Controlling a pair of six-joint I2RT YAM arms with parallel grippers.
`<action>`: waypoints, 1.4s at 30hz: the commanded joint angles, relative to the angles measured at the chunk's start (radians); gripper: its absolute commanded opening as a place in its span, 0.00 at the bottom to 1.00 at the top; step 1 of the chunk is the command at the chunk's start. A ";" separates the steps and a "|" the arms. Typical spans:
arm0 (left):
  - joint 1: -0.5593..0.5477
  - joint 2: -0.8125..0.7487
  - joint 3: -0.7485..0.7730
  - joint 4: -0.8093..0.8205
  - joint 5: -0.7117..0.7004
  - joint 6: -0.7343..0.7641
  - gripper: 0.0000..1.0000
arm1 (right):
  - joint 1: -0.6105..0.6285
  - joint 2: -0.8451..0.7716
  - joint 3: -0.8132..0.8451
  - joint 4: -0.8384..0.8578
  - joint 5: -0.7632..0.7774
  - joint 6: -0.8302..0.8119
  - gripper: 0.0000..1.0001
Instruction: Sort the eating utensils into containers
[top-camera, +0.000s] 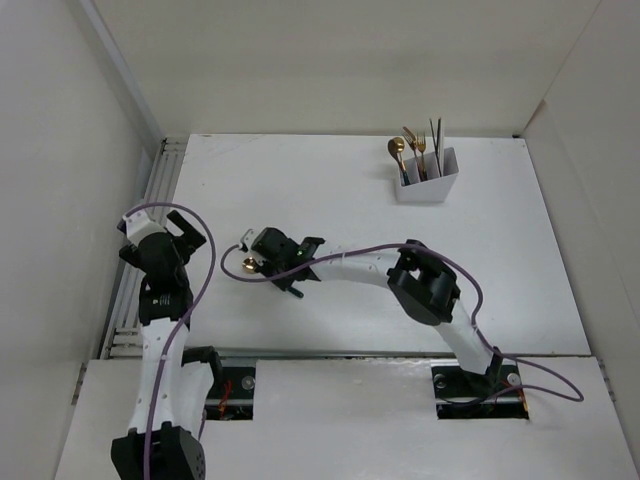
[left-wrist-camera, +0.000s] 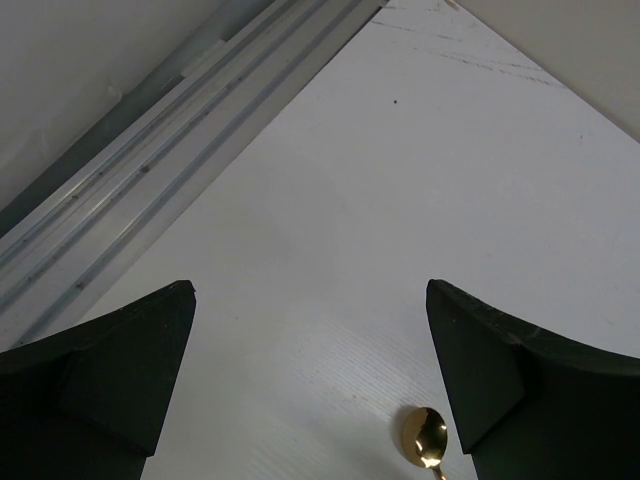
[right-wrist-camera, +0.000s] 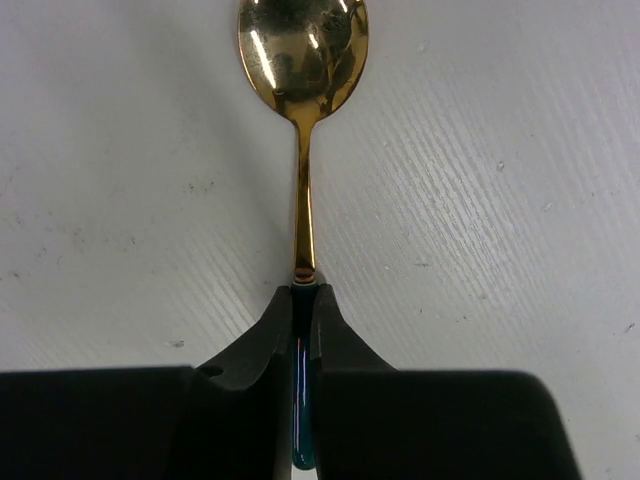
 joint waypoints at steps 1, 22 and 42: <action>0.019 -0.026 -0.004 0.035 0.004 -0.002 1.00 | -0.006 0.033 -0.046 -0.093 0.023 0.002 0.00; 0.028 -0.046 0.015 0.008 0.044 0.030 1.00 | -0.933 -0.274 -0.031 0.560 -0.667 -0.153 0.00; 0.028 0.010 0.006 0.054 0.044 0.048 1.00 | -1.000 -0.341 -0.379 0.861 -0.540 -0.108 0.00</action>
